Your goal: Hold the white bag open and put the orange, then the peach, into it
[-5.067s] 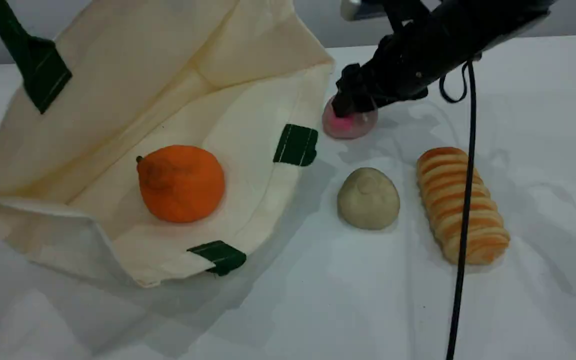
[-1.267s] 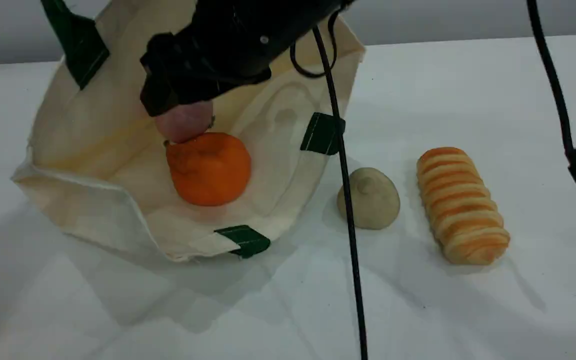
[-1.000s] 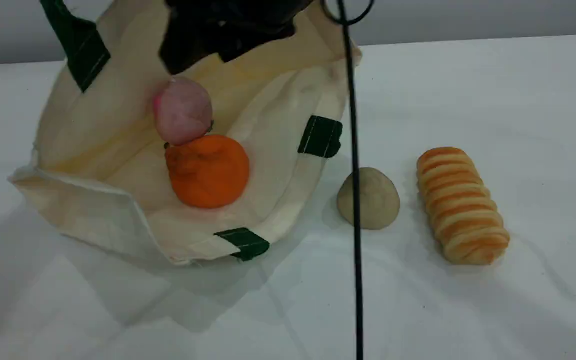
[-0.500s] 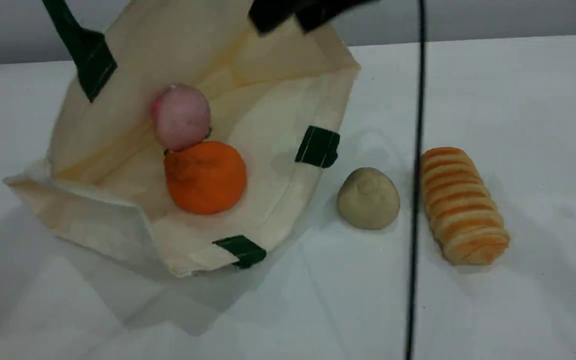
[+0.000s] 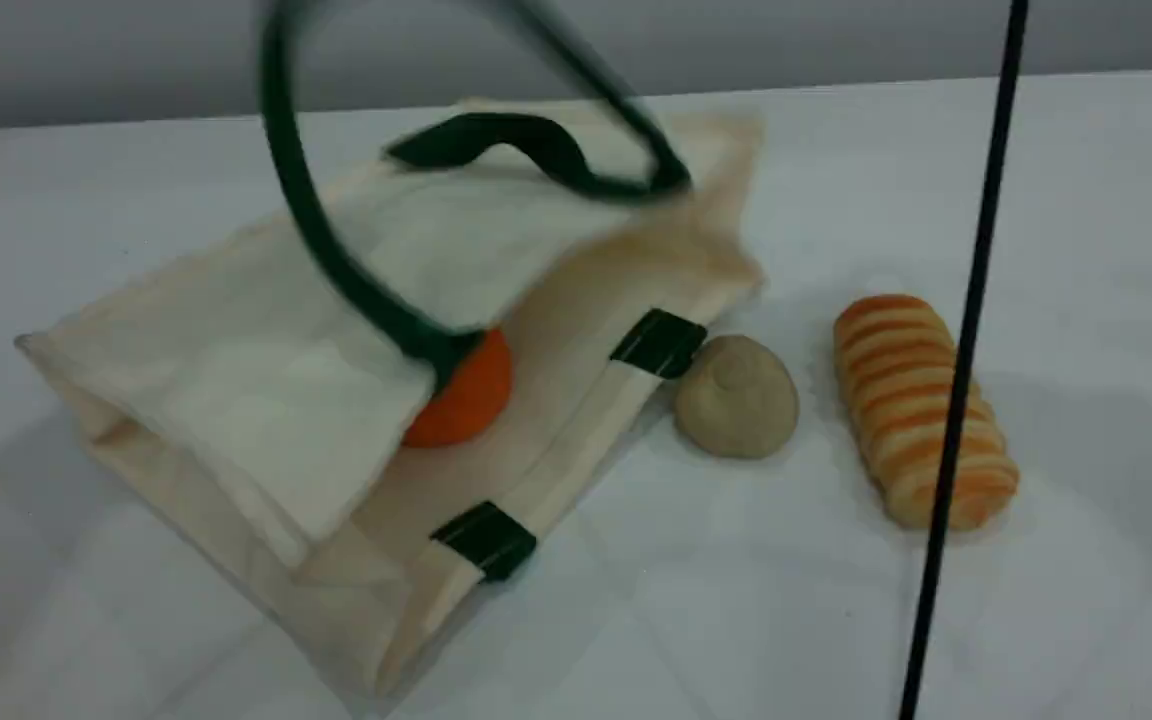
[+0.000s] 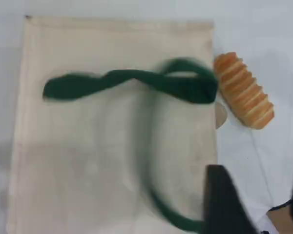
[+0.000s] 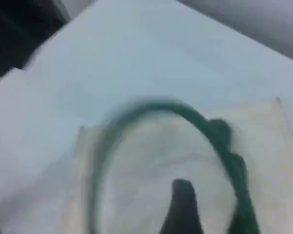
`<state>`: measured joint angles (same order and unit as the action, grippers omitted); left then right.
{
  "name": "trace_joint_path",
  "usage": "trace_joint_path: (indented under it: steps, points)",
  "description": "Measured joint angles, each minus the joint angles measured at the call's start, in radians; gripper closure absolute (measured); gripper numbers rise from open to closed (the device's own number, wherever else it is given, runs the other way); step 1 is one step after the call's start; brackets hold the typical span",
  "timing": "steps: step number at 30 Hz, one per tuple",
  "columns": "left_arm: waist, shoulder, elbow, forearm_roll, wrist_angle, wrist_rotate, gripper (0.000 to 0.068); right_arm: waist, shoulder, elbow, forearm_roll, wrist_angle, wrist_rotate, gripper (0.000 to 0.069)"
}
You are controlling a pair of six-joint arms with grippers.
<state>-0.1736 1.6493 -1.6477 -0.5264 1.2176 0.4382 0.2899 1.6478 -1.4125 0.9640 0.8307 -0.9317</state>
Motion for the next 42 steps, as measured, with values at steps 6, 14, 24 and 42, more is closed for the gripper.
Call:
trace_joint_path:
  steps: [6, 14, 24, 42]
  points:
    - [0.0, -0.039, 0.0, 0.0, 0.001, 0.0, 0.0185, 0.0, -0.127, 0.0, -0.018, 0.048, 0.099, 0.0179]
    - [-0.001, -0.21, 0.0, 0.0, 0.005, 0.0, 0.0176, 0.0, -0.321, 0.0, -0.146, 0.199, 0.236, 0.0179]
    - [-0.151, -0.473, 0.0, 0.125, 0.008, -0.004, 0.0176, 0.0, -0.637, 0.0, -0.377, 0.332, 0.486, 0.0179]
    - [-0.174, -0.776, 0.226, 0.075, 0.003, -0.13, 0.0176, 0.0, -1.259, 0.109, -0.831, 0.391, 0.863, 0.0179]
